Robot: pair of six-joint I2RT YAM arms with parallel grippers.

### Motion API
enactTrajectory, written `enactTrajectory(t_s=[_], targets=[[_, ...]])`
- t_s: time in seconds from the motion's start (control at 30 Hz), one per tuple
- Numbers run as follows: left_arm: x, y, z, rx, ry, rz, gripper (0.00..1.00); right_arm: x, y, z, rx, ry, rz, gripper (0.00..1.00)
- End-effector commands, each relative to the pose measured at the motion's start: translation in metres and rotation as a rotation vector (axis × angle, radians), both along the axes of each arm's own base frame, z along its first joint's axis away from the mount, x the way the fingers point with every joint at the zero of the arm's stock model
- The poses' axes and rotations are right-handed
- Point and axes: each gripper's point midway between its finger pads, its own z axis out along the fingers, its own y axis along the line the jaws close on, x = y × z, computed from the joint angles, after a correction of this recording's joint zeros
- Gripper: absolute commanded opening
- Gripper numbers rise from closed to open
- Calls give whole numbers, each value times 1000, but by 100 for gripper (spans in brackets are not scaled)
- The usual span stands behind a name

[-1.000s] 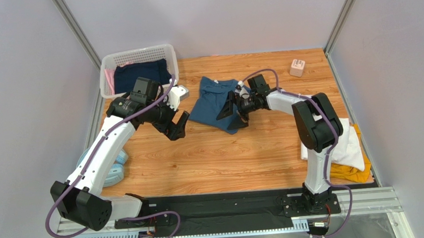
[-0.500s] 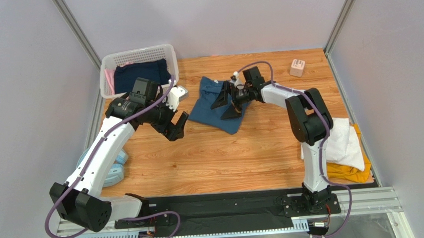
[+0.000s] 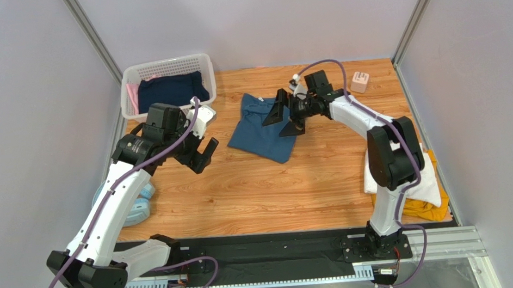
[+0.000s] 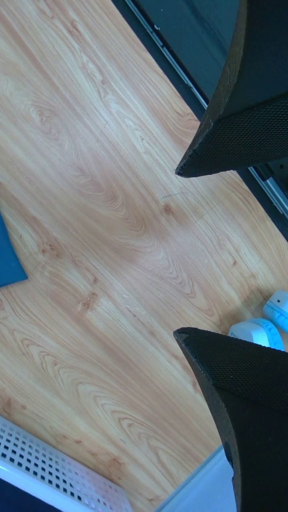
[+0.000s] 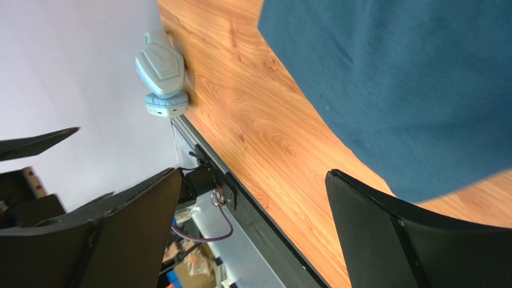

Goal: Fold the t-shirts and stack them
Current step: Smooth out wrinkles on the folded tshirt

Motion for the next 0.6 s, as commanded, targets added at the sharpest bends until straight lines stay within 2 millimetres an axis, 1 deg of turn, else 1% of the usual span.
enactTrajectory(t_s=[0.0, 0.03, 0.07, 0.1, 0.13, 0.17, 0.2, 0.23, 0.27, 0.3, 0.37, 0.47, 0.5, 0.53, 0.57], targets=[[-1, 7, -1, 12, -44, 17, 100, 10, -39, 17, -11, -72, -89, 100], [-1, 9, -2, 14, -48, 23, 100, 12, -54, 9, 13, -45, -135, 100], [-1, 9, -1, 13, -56, 25, 100, 12, -64, 7, 17, -45, -162, 100], [-2, 11, -3, 15, -57, 28, 100, 19, -83, 2, 14, -34, -213, 100], [-2, 11, -3, 18, -55, 28, 100, 18, -94, -6, 6, -17, -239, 100], [-3, 12, -5, 22, -49, 29, 100, 20, -104, -9, -2, -15, -262, 100], [-2, 11, -4, 26, -45, 27, 100, 23, -114, -14, -9, -6, -286, 100], [-2, 12, -4, 28, -40, 35, 100, 29, -129, -18, -16, 3, -326, 100], [-2, 12, -4, 29, -35, 40, 100, 31, -132, -21, -18, 7, -333, 100], [-1, 12, -4, 28, -32, 46, 100, 37, -146, -27, -9, 23, -366, 100], [-2, 9, -4, 13, -21, 40, 100, 41, -145, -28, -2, 32, -372, 100], [-2, 7, -1, 2, -27, 40, 100, 42, -136, -24, 3, 13, -349, 100], [-1, 9, -2, 11, -24, 47, 100, 37, -122, -21, -10, 2, -317, 100], [0, 9, -3, 10, -20, 52, 99, 35, -118, -19, -18, -8, -303, 100], [1, 9, -5, 14, -13, 54, 98, 31, -108, -17, -29, -21, -273, 100]])
